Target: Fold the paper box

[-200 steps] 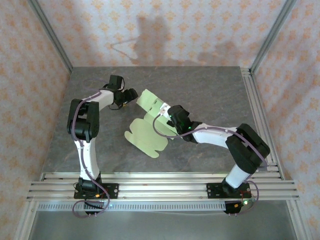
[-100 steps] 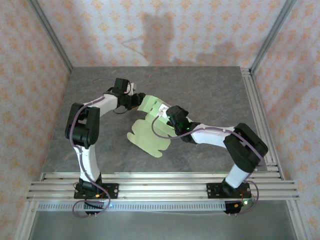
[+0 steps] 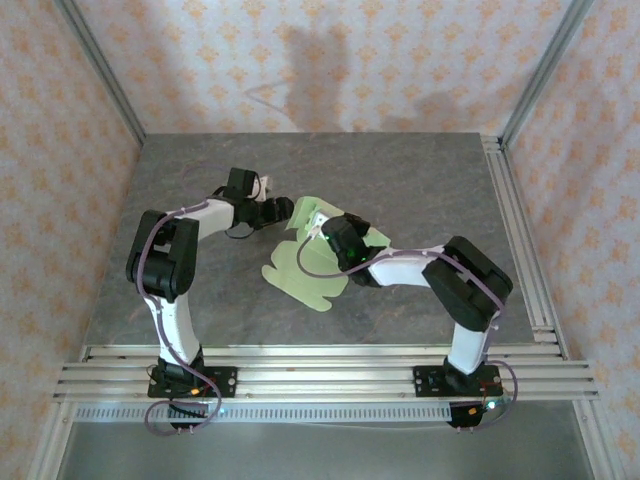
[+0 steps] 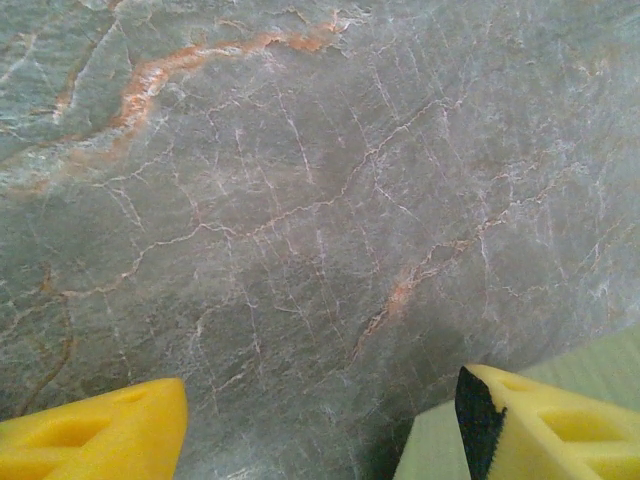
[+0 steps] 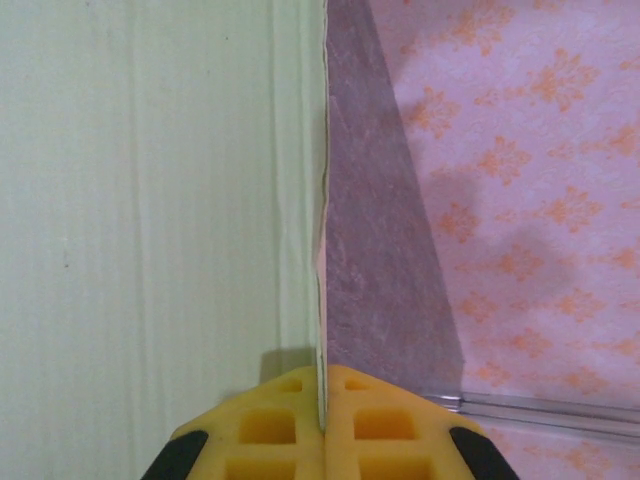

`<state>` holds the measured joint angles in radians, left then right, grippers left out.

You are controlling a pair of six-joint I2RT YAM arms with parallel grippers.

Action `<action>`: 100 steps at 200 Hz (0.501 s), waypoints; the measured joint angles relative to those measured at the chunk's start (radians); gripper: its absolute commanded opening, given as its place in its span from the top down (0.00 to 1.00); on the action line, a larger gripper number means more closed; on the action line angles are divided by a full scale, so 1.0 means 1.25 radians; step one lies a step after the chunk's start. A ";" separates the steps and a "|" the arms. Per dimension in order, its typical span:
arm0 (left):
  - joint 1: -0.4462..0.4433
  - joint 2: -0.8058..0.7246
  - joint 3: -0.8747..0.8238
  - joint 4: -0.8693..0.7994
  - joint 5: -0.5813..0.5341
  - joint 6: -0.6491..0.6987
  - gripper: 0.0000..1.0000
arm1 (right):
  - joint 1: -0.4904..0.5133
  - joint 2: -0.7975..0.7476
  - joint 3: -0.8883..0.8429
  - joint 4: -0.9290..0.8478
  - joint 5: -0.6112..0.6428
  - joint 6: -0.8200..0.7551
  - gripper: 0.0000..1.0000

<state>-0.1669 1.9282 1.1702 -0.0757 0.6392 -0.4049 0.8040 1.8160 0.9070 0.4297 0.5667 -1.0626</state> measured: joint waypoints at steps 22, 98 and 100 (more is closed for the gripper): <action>-0.003 -0.009 -0.013 0.017 -0.001 0.009 0.27 | 0.008 0.032 -0.001 0.055 0.030 -0.047 1.00; -0.003 -0.049 -0.070 0.063 -0.015 0.048 0.27 | 0.016 0.117 -0.021 0.294 0.107 -0.244 1.00; -0.003 -0.051 -0.072 0.065 -0.015 0.050 0.27 | 0.016 0.121 -0.023 0.306 0.109 -0.254 1.00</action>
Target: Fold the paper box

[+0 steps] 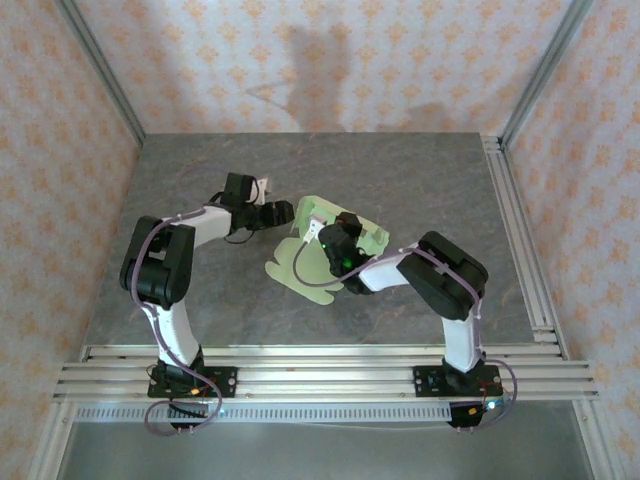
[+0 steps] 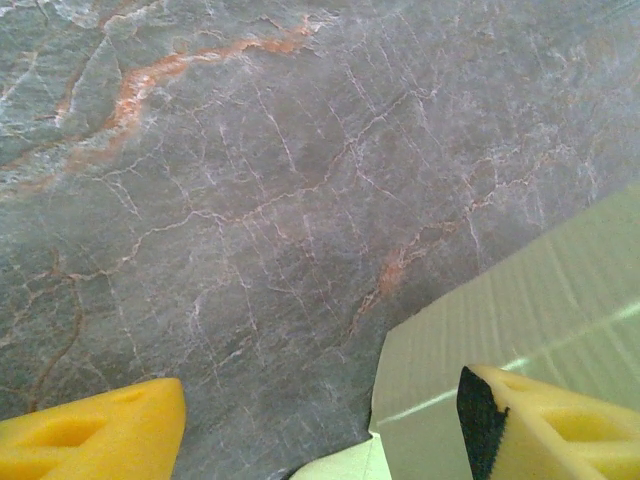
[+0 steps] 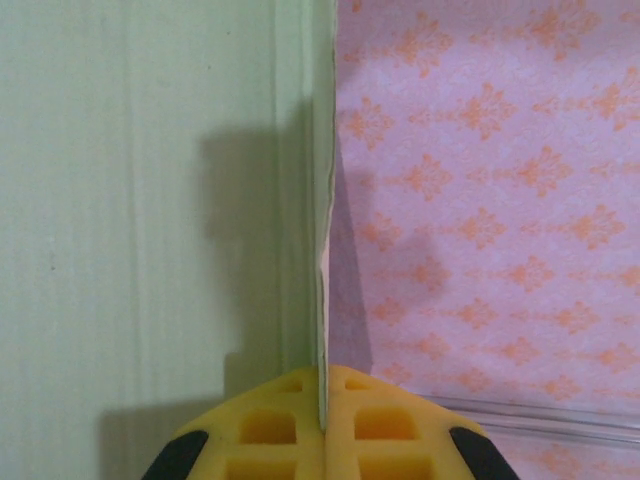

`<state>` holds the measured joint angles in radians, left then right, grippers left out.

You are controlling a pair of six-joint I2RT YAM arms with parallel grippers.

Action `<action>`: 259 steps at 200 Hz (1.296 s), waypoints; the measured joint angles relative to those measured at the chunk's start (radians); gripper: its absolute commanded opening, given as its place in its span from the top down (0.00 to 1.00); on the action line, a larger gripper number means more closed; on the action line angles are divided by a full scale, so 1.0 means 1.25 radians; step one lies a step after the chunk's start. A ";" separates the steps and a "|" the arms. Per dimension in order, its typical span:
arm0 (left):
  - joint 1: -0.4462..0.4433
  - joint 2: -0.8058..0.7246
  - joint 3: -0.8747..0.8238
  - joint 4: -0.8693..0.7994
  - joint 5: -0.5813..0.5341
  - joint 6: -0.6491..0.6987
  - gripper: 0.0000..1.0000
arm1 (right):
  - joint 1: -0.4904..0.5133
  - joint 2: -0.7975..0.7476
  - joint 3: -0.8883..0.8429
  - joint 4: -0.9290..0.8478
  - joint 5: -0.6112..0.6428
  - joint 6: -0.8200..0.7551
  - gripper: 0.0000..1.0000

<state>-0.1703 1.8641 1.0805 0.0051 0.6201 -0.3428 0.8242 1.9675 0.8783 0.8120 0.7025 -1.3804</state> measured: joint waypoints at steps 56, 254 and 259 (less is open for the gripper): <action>0.000 -0.008 -0.018 0.013 -0.006 0.025 0.27 | 0.002 0.067 -0.020 0.222 0.020 -0.164 1.00; -0.063 -0.076 -0.052 0.005 -0.027 0.168 0.40 | 0.028 0.068 -0.045 0.280 0.026 -0.191 1.00; -0.065 -0.075 -0.051 0.002 -0.027 0.172 0.41 | 0.030 0.066 -0.045 0.276 0.026 -0.189 1.00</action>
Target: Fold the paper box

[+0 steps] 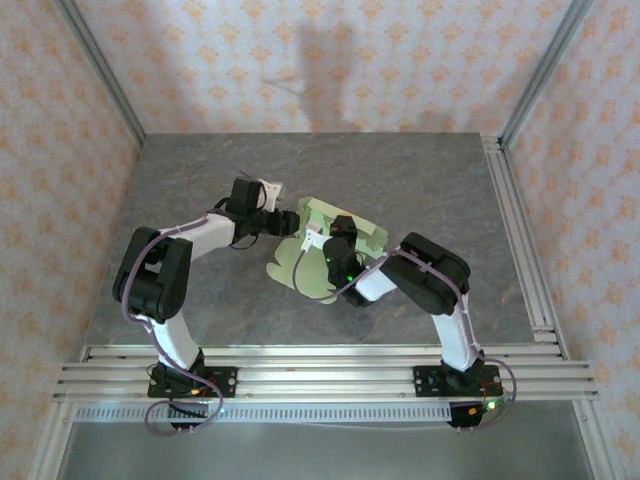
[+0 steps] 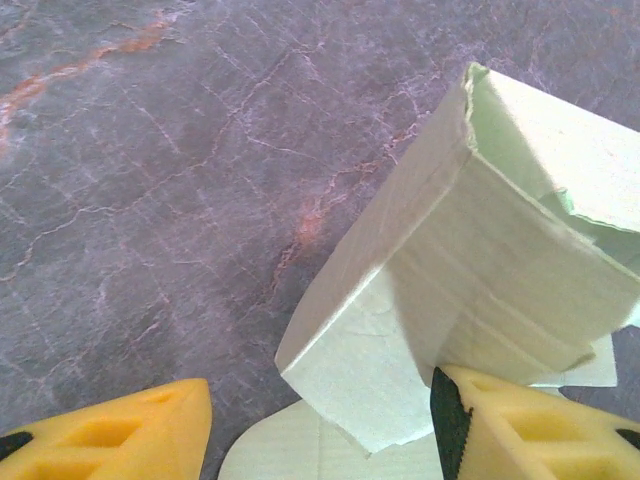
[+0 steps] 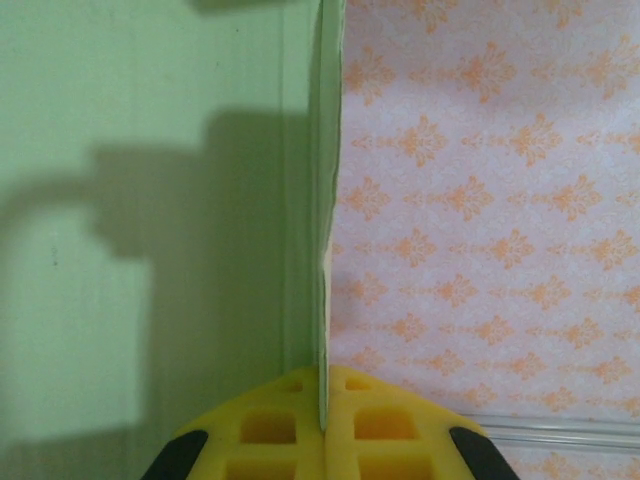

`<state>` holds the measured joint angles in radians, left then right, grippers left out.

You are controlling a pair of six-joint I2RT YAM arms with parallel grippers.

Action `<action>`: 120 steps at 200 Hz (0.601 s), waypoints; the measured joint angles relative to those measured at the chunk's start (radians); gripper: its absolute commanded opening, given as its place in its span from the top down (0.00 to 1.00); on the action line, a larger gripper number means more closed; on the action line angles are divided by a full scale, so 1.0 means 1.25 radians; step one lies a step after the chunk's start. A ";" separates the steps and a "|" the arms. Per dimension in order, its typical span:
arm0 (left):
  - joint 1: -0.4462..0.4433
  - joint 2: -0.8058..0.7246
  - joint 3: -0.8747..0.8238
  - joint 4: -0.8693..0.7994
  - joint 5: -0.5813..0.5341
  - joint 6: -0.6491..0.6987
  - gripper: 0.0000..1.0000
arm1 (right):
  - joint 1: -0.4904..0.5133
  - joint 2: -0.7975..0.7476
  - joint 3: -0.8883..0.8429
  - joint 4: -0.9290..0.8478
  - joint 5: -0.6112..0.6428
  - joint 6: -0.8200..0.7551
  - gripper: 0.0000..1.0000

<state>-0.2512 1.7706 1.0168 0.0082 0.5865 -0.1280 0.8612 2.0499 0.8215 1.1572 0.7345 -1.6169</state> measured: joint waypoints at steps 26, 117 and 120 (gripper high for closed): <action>-0.009 0.012 0.013 -0.010 0.000 0.019 0.43 | 0.003 -0.008 0.000 -0.016 -0.001 0.007 1.00; -0.025 0.049 0.030 -0.016 0.001 0.041 0.55 | 0.004 -0.020 0.000 -0.046 -0.004 0.024 1.00; -0.025 0.049 0.030 -0.016 0.001 0.041 0.56 | 0.004 -0.021 0.000 -0.048 -0.005 0.024 1.00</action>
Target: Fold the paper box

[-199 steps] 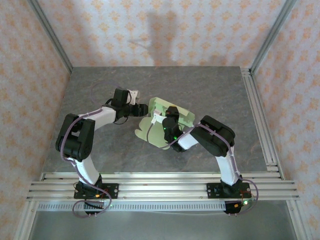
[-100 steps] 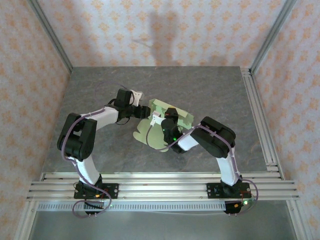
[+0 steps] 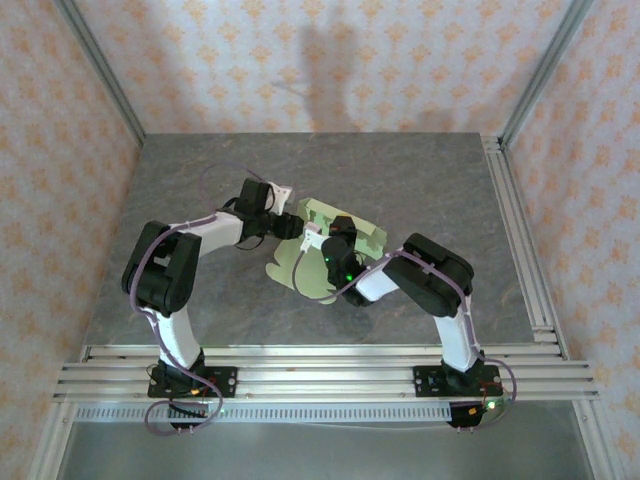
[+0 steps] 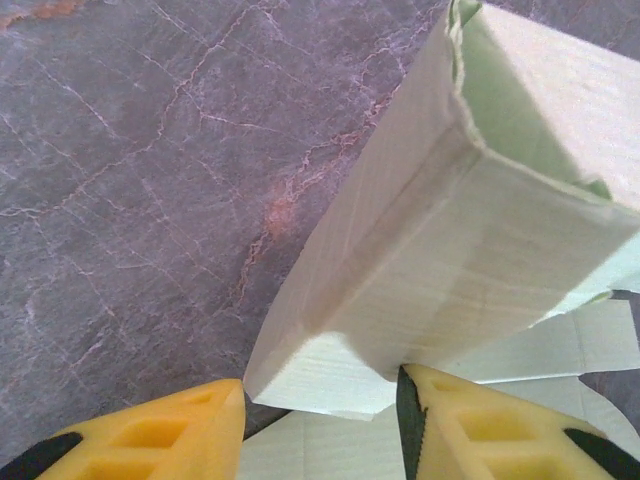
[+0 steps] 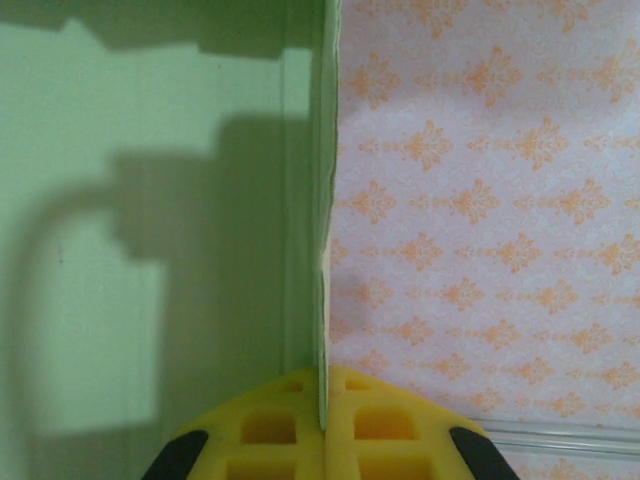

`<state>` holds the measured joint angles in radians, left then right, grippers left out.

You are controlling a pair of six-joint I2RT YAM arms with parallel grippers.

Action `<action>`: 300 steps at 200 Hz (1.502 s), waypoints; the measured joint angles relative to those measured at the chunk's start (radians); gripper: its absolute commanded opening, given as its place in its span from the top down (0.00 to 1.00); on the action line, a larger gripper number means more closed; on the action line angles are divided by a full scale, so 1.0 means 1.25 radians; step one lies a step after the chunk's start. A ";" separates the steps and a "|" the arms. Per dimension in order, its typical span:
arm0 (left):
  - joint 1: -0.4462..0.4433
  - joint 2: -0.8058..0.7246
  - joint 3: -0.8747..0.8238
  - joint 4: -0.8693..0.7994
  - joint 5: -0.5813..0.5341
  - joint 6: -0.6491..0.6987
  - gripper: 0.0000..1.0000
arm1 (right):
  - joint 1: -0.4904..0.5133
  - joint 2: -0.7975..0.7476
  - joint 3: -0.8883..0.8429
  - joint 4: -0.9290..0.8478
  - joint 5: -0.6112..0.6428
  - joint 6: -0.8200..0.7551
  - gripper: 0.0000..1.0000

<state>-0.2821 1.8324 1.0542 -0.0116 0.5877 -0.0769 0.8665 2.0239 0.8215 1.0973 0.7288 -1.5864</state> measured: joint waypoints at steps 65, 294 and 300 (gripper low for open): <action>0.000 0.004 0.000 -0.005 -0.001 0.000 0.55 | 0.003 -0.083 0.000 -0.143 -0.039 0.072 1.00; -0.015 -0.001 -0.002 0.000 0.100 0.063 0.65 | 0.005 -0.141 0.042 -0.385 -0.072 0.214 1.00; -0.016 -0.001 -0.002 0.000 0.095 0.065 0.65 | 0.005 -0.141 0.042 -0.386 -0.071 0.214 1.00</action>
<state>-0.3016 1.8317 1.0523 -0.0113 0.7063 0.0040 0.8722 1.8481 0.8742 0.6144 0.6395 -1.3190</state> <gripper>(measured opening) 0.354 0.047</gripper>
